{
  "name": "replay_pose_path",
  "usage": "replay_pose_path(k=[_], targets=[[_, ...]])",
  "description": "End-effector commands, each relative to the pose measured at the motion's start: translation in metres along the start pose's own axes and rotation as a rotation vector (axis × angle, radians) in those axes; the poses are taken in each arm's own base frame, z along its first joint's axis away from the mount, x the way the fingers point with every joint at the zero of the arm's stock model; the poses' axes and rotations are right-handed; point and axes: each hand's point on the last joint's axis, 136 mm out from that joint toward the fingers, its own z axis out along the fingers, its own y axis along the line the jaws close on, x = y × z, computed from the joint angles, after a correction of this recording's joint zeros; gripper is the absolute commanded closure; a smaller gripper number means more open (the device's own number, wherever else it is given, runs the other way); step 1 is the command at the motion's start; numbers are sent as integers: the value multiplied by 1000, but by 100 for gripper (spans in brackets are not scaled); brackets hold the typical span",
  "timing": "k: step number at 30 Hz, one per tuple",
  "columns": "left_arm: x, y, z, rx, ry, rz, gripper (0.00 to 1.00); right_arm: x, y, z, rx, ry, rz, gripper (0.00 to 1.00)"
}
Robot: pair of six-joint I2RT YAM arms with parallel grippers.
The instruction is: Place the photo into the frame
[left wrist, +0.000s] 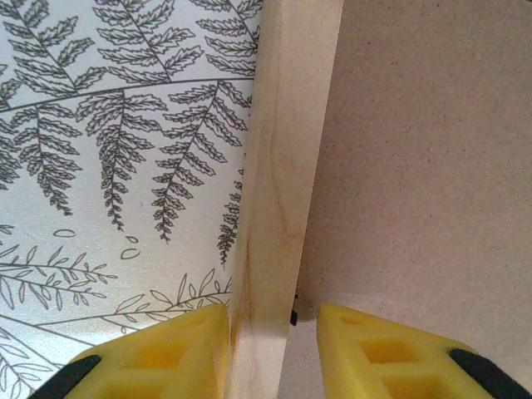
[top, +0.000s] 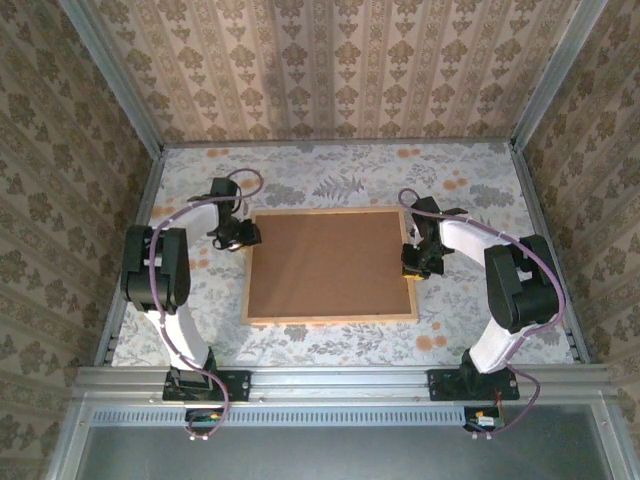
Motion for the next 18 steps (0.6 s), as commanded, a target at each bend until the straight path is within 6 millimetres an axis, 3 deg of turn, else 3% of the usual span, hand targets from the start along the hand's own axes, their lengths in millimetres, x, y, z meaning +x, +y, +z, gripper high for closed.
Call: replay_pose_path(k=[1, 10, 18], targets=[[-7, -10, -19, 79, -53, -32, 61, -2, -11, 9, 64, 4, 15, 87], [2, 5, -13, 33, -14, -37, 71, -3, -12, 9, 66, 5, 10, 88], [6, 5, -4, 17, 15, -13, 71, -3, -12, 9, 66, 5, 10, 88]])
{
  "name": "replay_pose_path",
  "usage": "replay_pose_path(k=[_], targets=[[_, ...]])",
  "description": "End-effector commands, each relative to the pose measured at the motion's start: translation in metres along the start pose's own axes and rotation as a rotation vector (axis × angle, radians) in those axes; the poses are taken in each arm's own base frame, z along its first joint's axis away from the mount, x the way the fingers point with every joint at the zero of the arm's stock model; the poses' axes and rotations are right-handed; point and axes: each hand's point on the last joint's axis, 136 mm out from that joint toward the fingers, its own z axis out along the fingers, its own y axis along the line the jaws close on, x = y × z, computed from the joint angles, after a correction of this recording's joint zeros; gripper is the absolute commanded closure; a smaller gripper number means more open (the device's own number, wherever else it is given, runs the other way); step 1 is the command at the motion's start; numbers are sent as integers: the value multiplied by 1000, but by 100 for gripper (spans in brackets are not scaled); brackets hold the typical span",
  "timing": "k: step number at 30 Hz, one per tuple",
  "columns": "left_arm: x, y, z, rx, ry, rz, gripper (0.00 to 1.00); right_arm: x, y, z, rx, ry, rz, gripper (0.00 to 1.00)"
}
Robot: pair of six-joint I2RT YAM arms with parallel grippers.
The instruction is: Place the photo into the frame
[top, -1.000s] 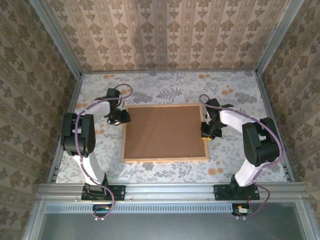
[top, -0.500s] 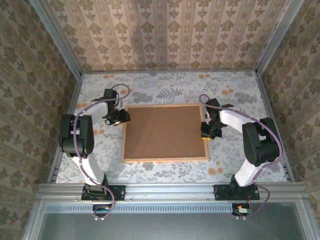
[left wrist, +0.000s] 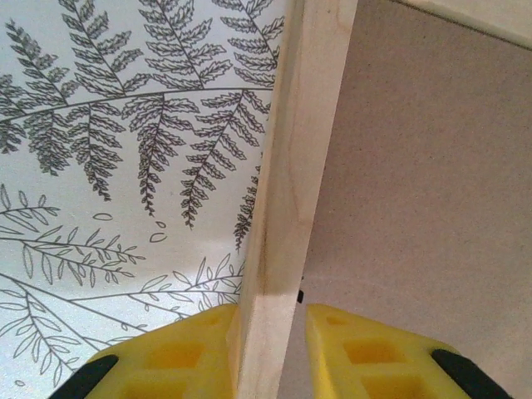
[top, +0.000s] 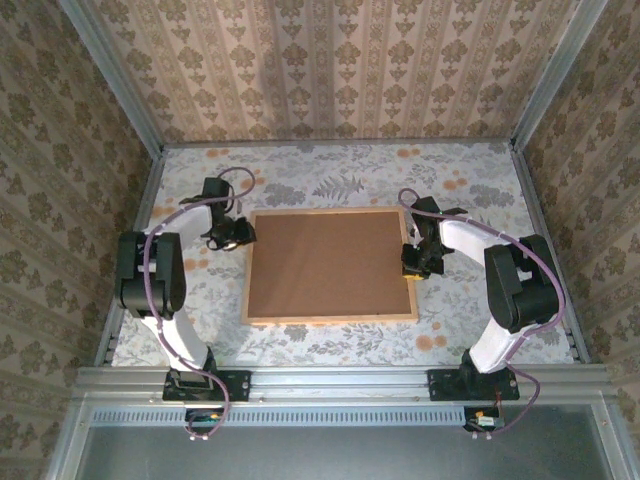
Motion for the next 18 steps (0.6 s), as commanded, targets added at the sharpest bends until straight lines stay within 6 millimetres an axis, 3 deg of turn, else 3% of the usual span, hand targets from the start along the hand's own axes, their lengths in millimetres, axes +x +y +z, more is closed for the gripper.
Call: replay_pose_path(k=[1, 18], targets=[[9, 1, 7, -10, 43, 20, 71, -3, -12, 9, 66, 4, 13, 88], [15, 7, 17, -43, 71, 34, 75, -3, -12, 8, 66, 2, 11, 88]])
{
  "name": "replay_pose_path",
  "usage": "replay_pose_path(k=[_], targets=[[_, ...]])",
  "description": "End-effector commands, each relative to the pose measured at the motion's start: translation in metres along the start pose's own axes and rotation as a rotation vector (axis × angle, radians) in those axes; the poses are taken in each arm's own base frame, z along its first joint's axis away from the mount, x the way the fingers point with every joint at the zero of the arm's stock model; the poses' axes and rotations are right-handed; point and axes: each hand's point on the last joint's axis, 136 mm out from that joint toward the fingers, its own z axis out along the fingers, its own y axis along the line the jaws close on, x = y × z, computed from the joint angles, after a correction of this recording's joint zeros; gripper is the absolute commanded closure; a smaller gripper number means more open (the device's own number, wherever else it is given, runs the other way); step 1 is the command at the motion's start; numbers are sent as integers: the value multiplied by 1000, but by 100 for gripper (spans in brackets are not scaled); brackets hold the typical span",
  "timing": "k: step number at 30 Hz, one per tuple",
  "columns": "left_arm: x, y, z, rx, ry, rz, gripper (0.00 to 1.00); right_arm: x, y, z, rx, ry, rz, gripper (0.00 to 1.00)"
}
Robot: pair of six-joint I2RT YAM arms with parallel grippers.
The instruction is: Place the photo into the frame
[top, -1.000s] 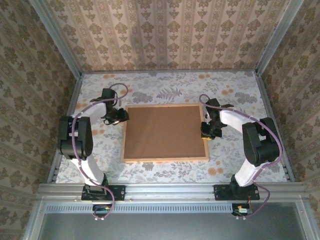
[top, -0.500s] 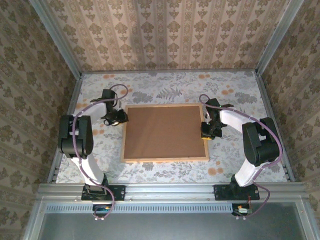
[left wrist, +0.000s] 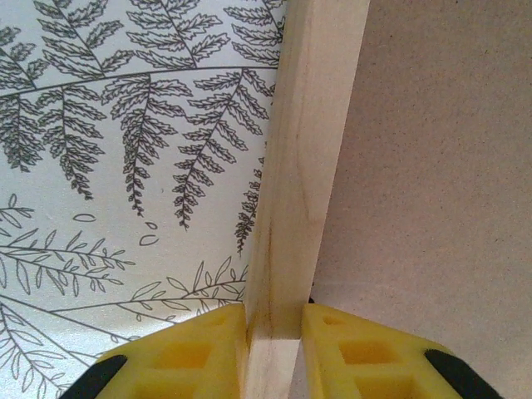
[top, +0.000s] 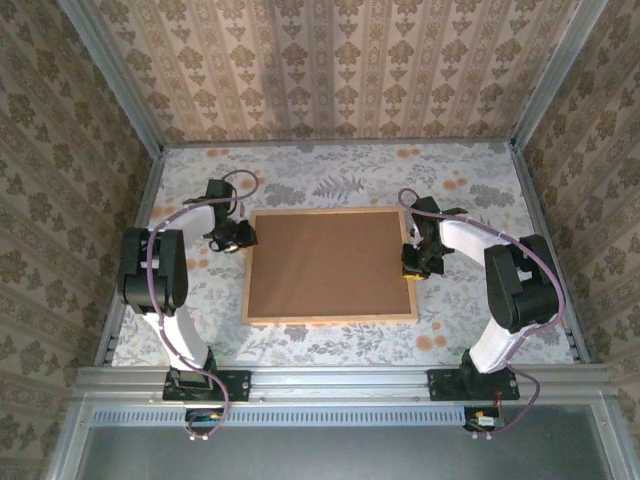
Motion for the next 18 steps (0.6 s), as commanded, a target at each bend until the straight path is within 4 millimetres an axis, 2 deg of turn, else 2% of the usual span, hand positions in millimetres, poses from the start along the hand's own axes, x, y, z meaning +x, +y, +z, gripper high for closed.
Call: replay_pose_path(k=[1, 18], targets=[[11, 6, 11, -29, 52, 22, 76, -3, -11, 8, 64, 2, 12, 88], [32, -3, 32, -80, 161, 111, 76, -6, -5, 8, 58, 2, -4, 88]])
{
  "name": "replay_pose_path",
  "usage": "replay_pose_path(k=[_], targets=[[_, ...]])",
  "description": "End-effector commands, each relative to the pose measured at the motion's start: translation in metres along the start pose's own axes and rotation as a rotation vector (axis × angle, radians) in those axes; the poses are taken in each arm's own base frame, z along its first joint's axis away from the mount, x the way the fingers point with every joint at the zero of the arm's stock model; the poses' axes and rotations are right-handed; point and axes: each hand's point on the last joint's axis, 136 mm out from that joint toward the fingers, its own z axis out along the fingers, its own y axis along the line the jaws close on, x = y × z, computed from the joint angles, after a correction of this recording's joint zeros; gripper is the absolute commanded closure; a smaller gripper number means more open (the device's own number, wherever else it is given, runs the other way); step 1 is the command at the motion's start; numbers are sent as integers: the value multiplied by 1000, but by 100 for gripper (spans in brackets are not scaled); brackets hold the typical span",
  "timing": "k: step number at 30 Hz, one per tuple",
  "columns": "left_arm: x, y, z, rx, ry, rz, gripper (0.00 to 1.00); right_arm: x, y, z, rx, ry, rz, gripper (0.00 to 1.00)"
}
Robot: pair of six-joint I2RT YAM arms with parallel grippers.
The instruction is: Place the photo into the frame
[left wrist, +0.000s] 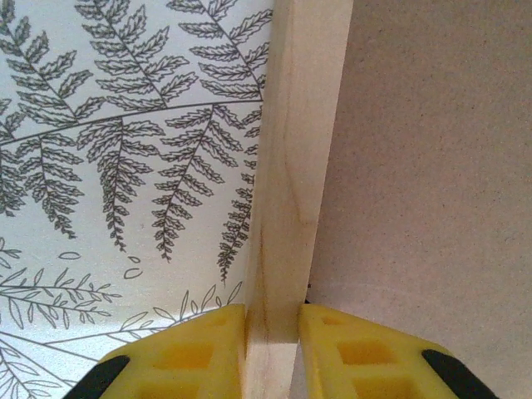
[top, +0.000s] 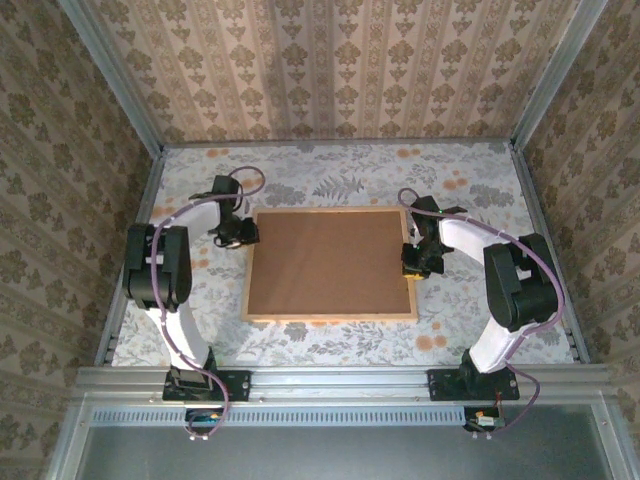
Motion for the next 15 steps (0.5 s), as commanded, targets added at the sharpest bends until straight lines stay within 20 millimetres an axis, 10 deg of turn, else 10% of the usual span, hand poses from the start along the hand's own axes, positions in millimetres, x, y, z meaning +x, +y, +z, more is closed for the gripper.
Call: replay_pose_path(k=[1, 15], targets=[[40, -1, 28, -31, 160, 49, 76, -5, -5, 9, 49, -3, -8, 88], [54, -11, 45, -80, 261, 131, 74, -5, -1, 12, 53, 3, -23, 89]])
